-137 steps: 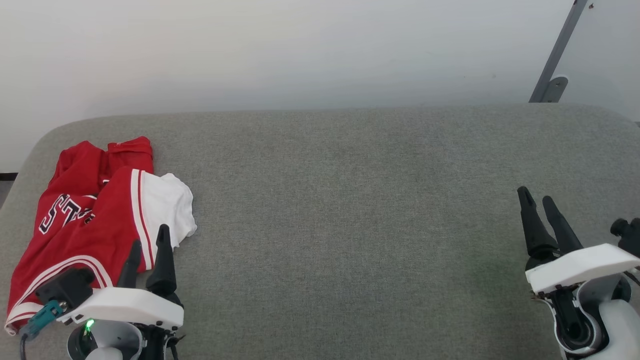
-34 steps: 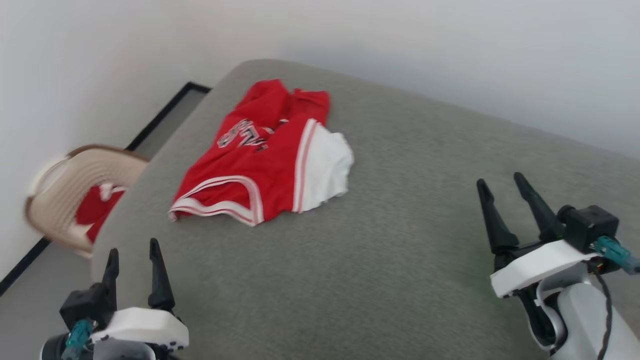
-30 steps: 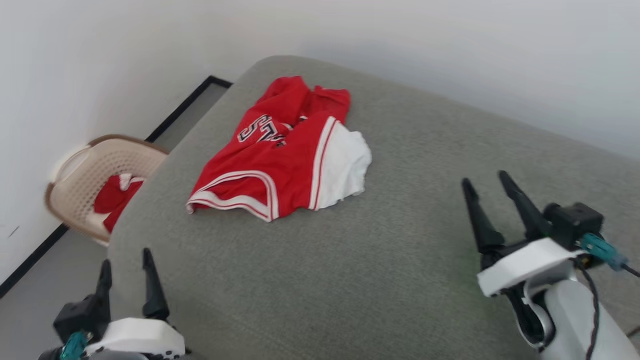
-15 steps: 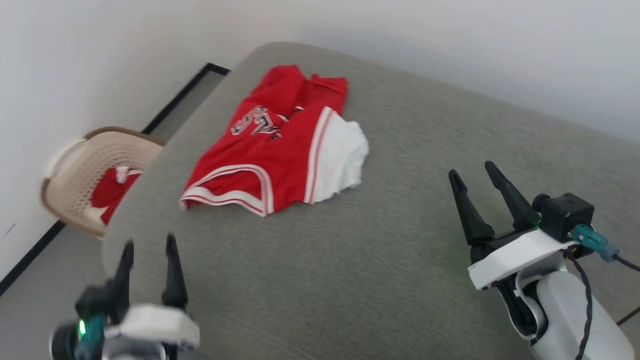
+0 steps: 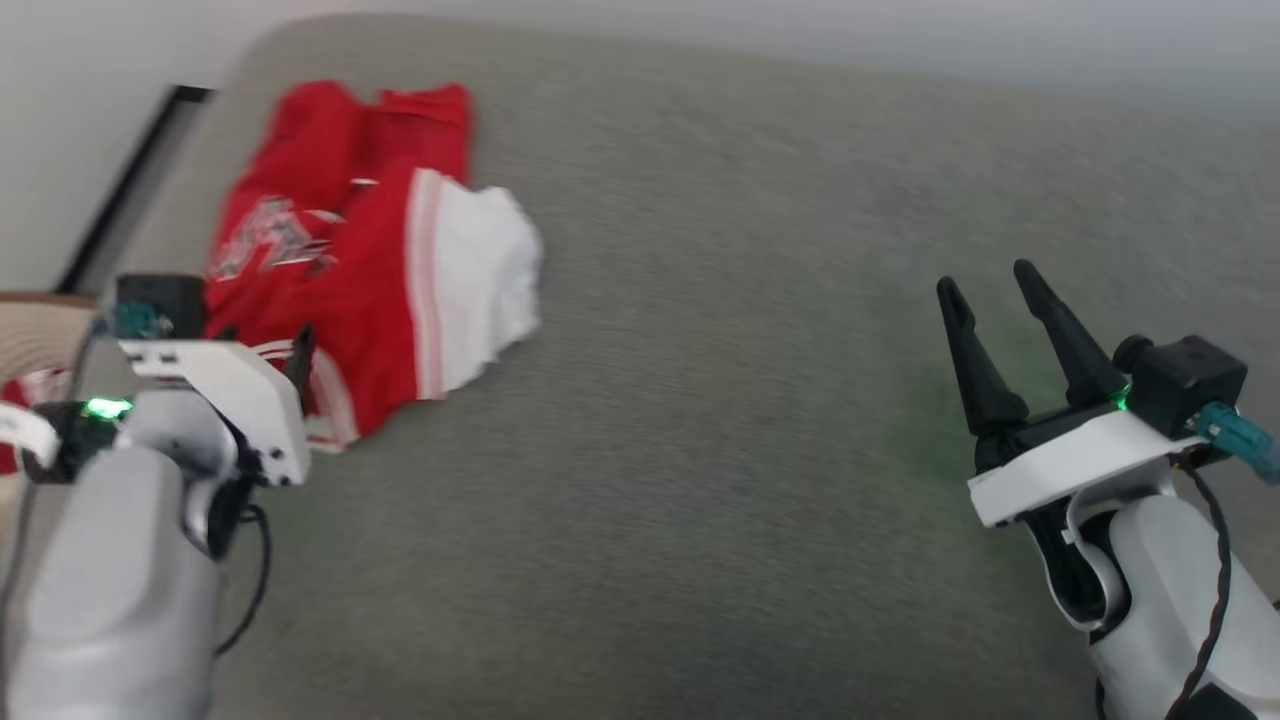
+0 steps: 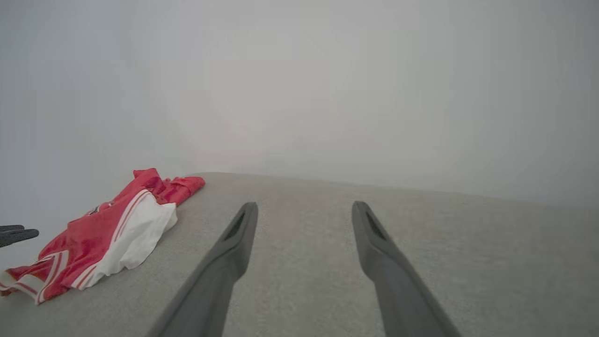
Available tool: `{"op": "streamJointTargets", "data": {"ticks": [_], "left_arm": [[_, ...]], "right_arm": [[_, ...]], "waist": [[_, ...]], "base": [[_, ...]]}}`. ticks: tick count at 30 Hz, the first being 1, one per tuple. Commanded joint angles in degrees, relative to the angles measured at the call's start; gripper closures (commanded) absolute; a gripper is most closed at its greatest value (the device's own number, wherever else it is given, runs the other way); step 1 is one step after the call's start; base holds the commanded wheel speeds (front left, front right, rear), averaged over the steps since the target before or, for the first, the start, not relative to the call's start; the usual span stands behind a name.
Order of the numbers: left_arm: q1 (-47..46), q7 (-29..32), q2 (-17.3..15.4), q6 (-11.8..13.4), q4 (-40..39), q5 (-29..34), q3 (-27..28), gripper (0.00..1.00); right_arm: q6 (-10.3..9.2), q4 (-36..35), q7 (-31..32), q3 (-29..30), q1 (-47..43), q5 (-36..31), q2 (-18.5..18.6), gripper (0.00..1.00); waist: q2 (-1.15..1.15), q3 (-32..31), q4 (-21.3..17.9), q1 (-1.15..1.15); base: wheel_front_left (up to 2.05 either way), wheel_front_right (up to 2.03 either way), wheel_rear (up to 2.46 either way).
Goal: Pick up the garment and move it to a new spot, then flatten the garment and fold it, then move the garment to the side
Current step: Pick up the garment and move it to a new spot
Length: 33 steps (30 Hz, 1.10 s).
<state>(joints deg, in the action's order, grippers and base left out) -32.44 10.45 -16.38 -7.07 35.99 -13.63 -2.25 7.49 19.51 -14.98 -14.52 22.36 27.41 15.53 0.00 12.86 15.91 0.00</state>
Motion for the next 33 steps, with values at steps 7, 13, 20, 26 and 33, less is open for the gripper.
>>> {"op": "streamJointTargets", "data": {"ticks": [7, 13, 20, 26, 33], "left_arm": [[-6.4, 15.6, -7.8, -0.4, 5.7, -9.7, -2.3, 0.0], [-7.6, 21.8, -11.6, -0.4, 12.5, -13.4, -2.2, 0.0], [-5.4, 26.1, -9.6, -0.4, 17.7, -17.8, -5.5, 0.51], [-5.1, 21.8, -11.0, -0.5, 16.6, -19.8, -7.0, 1.0], [-9.3, 13.2, -12.9, -0.5, 12.6, -19.1, -10.1, 1.0]], "right_arm": [[-0.01, -1.1, -0.3, 1.0, 2.6, 0.5, -1.1, 0.0], [0.0, -1.7, -0.3, 0.5, 3.8, 0.6, -0.9, 0.0], [0.0, -2.1, -0.3, 0.6, 3.6, 0.8, -0.5, 0.0], [0.0, -1.9, -0.3, 1.2, 3.2, 0.3, -0.5, 0.0], [0.0, -1.3, -0.3, 1.3, 1.8, 0.2, -1.5, 0.0]], "waist": [[0.0, 6.8, -11.6, 0.0], [0.0, 9.2, -15.4, 0.0], [0.0, 10.1, -17.3, 0.0], [0.0, 8.5, -16.9, 0.0], [0.0, 3.6, -15.5, 0.0]], "base": [[0.0, 0.0, 0.0], [0.0, 0.0, 0.0], [0.0, 0.0, 0.0], [0.0, 0.0, 0.0], [0.0, 0.0, 0.0]]}}
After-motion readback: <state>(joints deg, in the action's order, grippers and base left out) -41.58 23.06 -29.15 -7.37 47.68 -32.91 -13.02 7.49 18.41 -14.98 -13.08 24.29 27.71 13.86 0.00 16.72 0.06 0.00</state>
